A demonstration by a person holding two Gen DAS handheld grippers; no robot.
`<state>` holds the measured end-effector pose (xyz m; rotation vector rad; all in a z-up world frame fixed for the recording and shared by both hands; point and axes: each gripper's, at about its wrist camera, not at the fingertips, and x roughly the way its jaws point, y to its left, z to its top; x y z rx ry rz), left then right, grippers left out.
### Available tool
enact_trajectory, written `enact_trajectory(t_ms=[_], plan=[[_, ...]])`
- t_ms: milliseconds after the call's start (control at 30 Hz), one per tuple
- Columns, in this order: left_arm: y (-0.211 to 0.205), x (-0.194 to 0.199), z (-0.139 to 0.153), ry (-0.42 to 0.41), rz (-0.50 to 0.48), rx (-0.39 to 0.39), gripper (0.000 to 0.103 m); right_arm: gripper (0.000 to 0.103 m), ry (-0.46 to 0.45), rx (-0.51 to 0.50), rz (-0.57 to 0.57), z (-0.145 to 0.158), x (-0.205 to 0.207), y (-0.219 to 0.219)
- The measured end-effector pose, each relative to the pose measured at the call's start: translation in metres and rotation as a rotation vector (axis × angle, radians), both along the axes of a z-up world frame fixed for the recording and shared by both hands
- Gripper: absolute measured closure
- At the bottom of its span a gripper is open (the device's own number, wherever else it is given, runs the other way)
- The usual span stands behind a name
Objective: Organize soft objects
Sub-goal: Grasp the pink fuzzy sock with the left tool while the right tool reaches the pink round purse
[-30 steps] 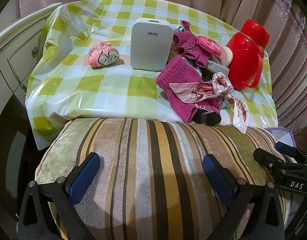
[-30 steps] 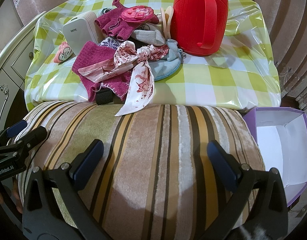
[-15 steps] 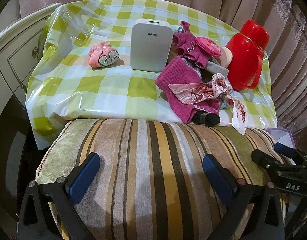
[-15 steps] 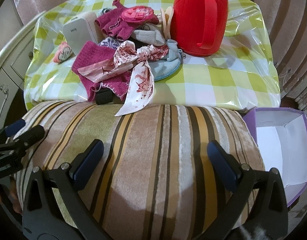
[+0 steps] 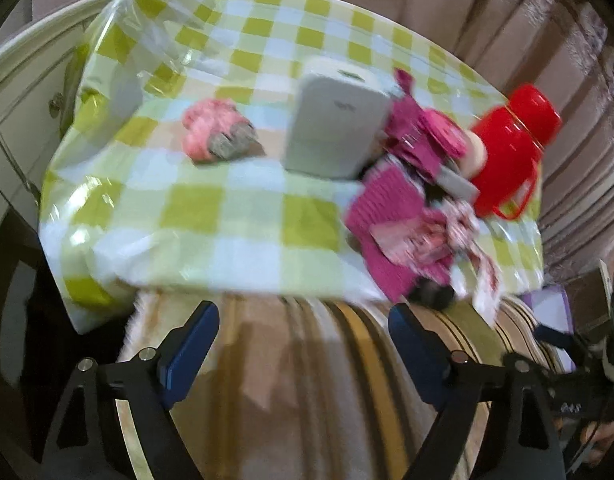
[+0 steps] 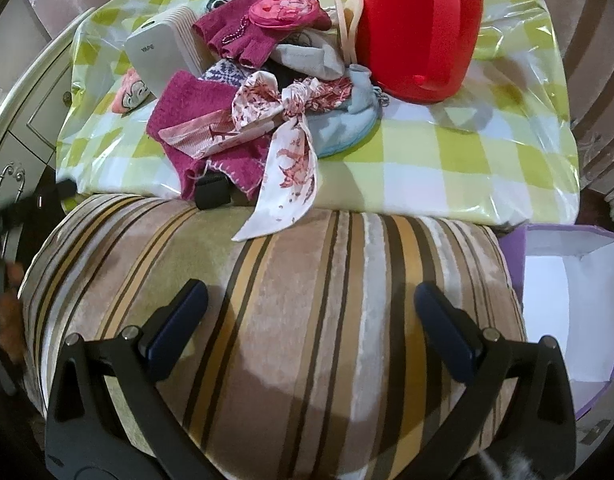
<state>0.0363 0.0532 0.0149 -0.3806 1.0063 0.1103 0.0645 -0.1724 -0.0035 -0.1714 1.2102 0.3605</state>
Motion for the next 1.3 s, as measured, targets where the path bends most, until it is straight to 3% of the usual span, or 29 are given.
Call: enact_trajectory(t_ms=[167, 300, 500, 633, 867, 900, 933, 1067, 1300], plan=[[0.049, 0.034, 0.006, 0.013, 0.043, 0.036, 0.016, 0.000, -0.027, 0.076, 0.021, 0.010, 0.019, 0.008], [0.087, 0.071, 0.004, 0.024, 0.069, 0.036, 0.016, 0.000, -0.128, 0.089, 0.077, 0.022, 0.040, 0.025], [0.141, 0.129, -0.012, 0.035, 0.154, -0.071, 0.015, 0.000, -0.217, 0.133, 0.124, 0.037, 0.080, 0.047], [0.160, 0.157, -0.025, 0.043, 0.216, -0.092, 0.015, 0.000, -0.314, 0.111, 0.174, 0.047, 0.102, 0.067], [0.168, 0.187, -0.051, 0.113, 0.228, -0.068, 0.016, 0.000, -0.366, 0.057, 0.237, 0.041, 0.133, 0.094], [0.166, 0.190, -0.054, 0.119, 0.218, -0.058, 0.019, 0.000, -0.366, 0.049, 0.242, 0.039, 0.137, 0.097], [0.163, 0.191, -0.056, 0.124, 0.209, -0.049, 0.030, 0.000, -0.362, 0.042, 0.249, 0.036, 0.142, 0.100], [0.153, 0.197, -0.063, 0.122, 0.175, -0.009, 0.046, 0.000, -0.340, 0.038, 0.243, 0.030, 0.159, 0.104], [0.151, 0.191, -0.058, 0.098, 0.161, -0.001, 0.053, 0.000, -0.324, 0.030, 0.227, 0.022, 0.174, 0.110]])
